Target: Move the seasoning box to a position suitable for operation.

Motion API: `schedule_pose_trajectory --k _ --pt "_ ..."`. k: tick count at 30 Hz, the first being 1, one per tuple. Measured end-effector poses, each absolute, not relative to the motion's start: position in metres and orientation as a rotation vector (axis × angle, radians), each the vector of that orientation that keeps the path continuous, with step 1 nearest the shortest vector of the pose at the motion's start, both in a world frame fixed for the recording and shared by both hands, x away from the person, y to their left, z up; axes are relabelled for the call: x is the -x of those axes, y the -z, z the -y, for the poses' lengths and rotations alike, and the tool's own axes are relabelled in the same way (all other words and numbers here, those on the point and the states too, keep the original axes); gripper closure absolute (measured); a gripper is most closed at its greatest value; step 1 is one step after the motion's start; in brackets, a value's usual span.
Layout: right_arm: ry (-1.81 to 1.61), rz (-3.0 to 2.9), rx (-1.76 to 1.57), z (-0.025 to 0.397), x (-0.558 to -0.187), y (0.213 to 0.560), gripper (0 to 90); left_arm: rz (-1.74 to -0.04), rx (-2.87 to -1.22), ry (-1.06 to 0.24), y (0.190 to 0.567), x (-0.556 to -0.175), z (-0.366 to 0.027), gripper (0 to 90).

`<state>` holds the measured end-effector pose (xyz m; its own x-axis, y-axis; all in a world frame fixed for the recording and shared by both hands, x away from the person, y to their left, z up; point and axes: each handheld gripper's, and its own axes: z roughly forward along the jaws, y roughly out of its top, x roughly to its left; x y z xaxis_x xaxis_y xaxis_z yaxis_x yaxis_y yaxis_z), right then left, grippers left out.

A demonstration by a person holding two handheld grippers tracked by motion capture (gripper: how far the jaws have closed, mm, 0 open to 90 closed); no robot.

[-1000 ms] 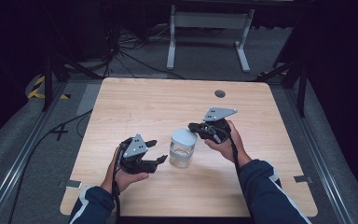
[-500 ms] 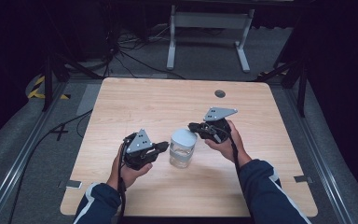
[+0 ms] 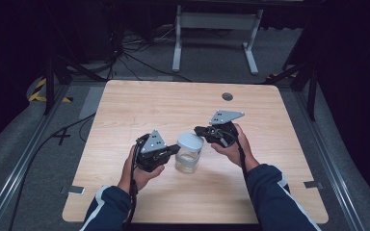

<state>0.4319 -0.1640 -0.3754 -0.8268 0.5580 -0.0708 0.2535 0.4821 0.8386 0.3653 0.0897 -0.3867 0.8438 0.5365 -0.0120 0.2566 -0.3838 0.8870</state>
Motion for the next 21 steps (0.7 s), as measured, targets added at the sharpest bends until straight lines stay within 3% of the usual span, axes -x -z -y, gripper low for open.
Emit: schedule_pose_trajectory --k 21 --pt "-1.280 -2.422 -0.714 0.173 -0.440 0.381 84.6 -0.593 -1.986 -0.361 0.357 -0.395 -0.066 85.2"
